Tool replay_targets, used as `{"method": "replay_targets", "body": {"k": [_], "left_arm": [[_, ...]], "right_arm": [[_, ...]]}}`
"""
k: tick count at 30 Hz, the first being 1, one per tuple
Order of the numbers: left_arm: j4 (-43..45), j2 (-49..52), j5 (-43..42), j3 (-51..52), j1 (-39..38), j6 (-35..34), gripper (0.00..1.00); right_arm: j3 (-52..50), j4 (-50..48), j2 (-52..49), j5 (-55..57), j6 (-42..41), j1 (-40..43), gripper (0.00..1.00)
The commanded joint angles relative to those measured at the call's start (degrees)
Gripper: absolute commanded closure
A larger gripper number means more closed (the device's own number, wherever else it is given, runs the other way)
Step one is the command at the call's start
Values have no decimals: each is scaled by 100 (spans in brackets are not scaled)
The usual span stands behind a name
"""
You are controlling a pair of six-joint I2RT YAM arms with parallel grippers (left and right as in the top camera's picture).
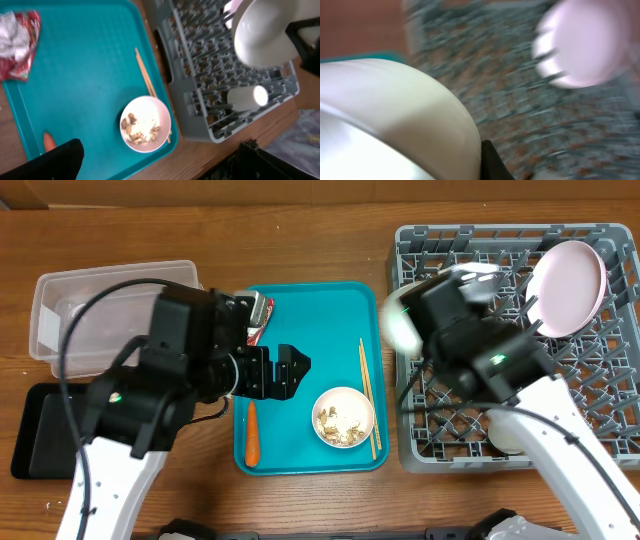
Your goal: Sort waste into correct bins and load items into the dishwasher
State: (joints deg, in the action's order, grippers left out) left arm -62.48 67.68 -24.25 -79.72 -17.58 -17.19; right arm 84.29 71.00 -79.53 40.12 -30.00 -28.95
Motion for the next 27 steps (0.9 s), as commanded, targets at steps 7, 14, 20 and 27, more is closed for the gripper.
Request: {"method": "replay_targets", "body": {"k": [7, 14, 20, 27], "left_arm": [[-481, -160, 20, -894, 31, 356, 0], [-535, -151, 26, -894, 31, 356, 0], [-623, -142, 37, -894, 31, 564, 0], [-654, -142, 44, -894, 31, 662, 0]], "right_arm": [[63, -428, -389, 2120, -24, 1836, 96], [63, -1414, -1272, 2885, 778, 2459, 96], [63, -2194, -2149, 3215, 2009, 2415, 96], [63, -2889, -2802, 4048, 2785, 2415, 96]]}}
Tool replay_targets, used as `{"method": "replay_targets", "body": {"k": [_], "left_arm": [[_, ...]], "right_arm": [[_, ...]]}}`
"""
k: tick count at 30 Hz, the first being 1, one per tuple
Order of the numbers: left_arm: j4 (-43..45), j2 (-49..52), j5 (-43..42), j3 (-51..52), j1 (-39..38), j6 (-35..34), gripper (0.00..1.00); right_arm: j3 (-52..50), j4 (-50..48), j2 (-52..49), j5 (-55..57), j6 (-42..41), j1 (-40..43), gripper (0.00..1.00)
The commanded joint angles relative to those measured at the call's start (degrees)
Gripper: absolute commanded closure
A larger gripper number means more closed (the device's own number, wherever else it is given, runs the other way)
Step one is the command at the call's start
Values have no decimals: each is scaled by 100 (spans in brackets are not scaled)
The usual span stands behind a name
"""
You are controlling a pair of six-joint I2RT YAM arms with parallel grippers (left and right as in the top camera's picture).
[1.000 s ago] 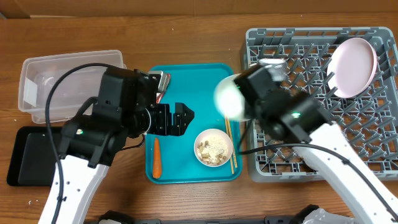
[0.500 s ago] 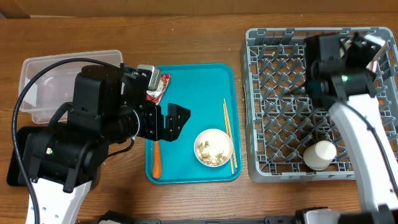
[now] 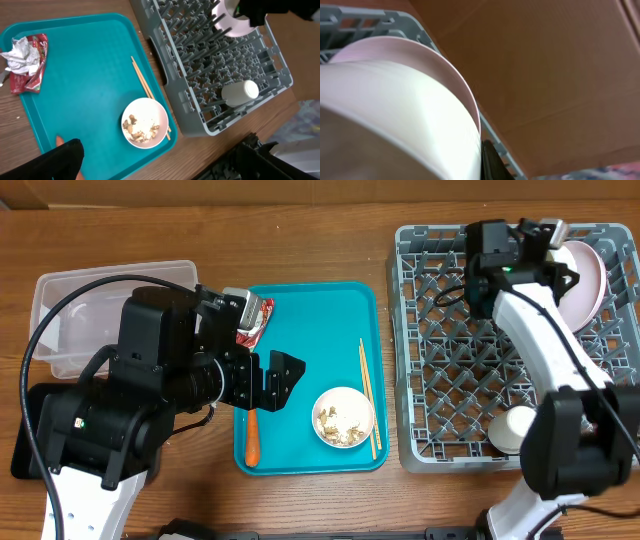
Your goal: Sort waste into correct bins and load items into the dishwasher
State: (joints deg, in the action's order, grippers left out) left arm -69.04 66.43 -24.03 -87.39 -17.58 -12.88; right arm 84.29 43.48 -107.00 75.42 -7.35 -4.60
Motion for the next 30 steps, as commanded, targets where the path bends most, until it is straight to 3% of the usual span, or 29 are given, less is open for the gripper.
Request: {"method": "replay_targets", "body": {"k": [1, 7, 15, 20, 22, 23, 30], "left_arm": [[4, -17, 22, -127, 31, 267, 0], [4, -15, 26, -127, 31, 267, 0], [-22, -15, 22, -127, 31, 264, 0], [-17, -15, 20, -127, 31, 262, 0], [-17, -15, 17, -127, 31, 260, 0], [-15, -15, 17, -127, 31, 260, 0], [-85, -17, -2, -127, 31, 258, 0]], "right_arm": [[61, -225, -96, 518, 651, -13, 96], [61, -960, -433, 769, 1576, -15, 96], [52, -1001, -852, 857, 1681, -26, 95], [50, -981, -907, 800, 1687, -243, 59], [50, -949, -907, 511, 1777, -387, 37], [50, -866, -907, 317, 1860, -472, 30], [52, -719, -905, -52, 1849, -1082, 7]]}}
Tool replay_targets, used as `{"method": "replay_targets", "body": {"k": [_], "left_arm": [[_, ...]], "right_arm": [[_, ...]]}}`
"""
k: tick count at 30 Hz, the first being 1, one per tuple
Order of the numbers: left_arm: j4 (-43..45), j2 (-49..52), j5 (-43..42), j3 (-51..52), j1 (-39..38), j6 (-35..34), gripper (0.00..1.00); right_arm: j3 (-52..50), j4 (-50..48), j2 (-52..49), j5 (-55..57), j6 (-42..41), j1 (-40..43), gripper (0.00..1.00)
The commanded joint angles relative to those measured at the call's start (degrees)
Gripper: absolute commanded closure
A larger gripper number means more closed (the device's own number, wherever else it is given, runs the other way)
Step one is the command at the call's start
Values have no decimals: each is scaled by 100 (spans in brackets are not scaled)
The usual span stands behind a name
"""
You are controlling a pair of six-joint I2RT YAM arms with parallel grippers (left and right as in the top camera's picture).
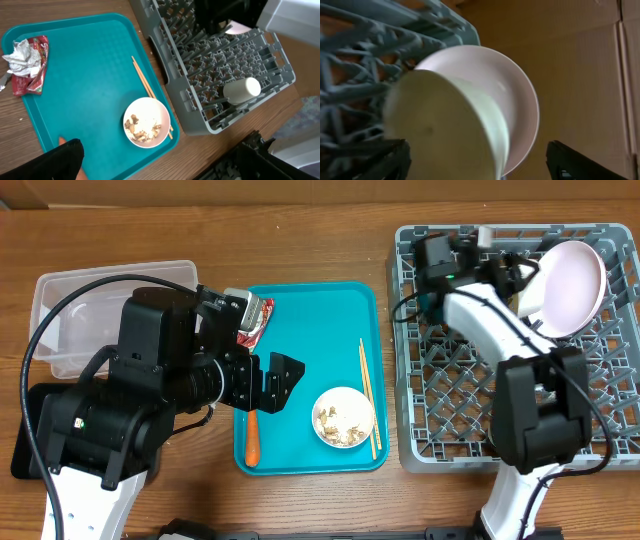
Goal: Sort waste into correct bins and load items into the dishwasher
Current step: 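Place the white bowl in the rack beside the plate with right gripper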
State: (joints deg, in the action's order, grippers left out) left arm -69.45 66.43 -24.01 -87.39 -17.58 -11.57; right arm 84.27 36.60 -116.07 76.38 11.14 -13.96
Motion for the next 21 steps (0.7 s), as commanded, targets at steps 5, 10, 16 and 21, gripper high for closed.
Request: {"method": "replay_targets", "body": {"k": [5, 10, 16, 21], "left_arm": [[-210, -17, 0, -127, 31, 131, 0], [-229, -17, 0, -129, 31, 131, 0], [-247, -24, 2, -315, 31, 129, 0], [-271, -37, 118, -761, 33, 129, 0]], "right_arm": [[57, -57, 107, -22, -66, -442, 4], [63, -210, 562, -118, -90, -822, 2], [68, 284, 1589, -258, -511, -1397, 0], [72, 1670, 2745, -1864, -1777, -2024, 0]]}}
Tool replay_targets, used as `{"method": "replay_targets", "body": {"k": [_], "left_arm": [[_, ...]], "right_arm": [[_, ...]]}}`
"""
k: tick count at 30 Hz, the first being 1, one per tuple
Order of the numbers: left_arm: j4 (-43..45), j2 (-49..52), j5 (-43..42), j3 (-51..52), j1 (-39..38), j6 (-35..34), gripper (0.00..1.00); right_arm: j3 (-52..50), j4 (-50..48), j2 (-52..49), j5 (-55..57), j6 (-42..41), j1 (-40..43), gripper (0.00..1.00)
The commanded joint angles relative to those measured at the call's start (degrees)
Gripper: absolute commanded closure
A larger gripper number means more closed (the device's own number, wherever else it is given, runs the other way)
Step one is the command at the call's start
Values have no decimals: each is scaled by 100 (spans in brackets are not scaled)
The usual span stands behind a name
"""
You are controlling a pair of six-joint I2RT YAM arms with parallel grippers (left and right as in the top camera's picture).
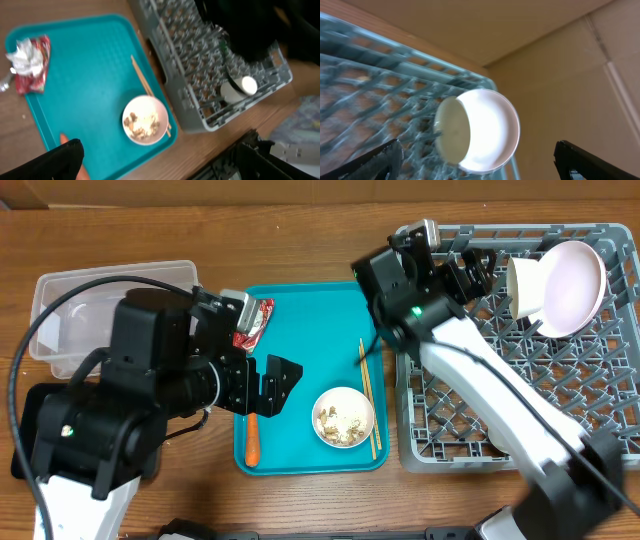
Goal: Sort waste into correct bins and load items into the dishwasher
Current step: 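Place the white bowl in the rack beside the plate with right gripper, then reach the left gripper toward the pink bowl with food scraps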
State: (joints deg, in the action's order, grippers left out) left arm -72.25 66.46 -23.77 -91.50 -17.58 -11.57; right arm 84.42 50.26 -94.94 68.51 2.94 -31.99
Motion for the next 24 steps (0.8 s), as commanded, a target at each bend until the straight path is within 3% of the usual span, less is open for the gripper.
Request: {"method": "replay_targets", "body": {"k": [1, 4, 8, 12, 14, 16, 18, 24], "left_arm": [[4, -61, 153, -428, 31, 129, 0], [-28, -90, 310, -629, 33, 127, 0], [-184, -144, 345, -708, 31, 125, 0], [-855, -52, 826, -697, 31, -35, 0], [-1134, 61, 1078, -682, 31, -181, 2], [-1237, 197, 1051, -623, 26, -240, 16], [-1292, 330, 1036, -466, 11, -238, 21], [-776, 671, 1029, 369, -413, -236, 27]], "right_arm": [[57, 581, 824, -1670, -1287, -299, 1], [57, 1189, 1305, -3733, -2055, -358, 10], [57, 1786, 1563, -5772, -2168, -337, 13], [55, 2323, 1572, -6196, -3128, -323, 12], [55, 2398, 1563, -6540, -3193, -326, 12], [55, 2448, 1565, -6544, -3368, -317, 16], [55, 2450, 1578, -6457, -3635, -236, 17], [57, 2450, 1926, -6575, -4035, 299, 20]]}}
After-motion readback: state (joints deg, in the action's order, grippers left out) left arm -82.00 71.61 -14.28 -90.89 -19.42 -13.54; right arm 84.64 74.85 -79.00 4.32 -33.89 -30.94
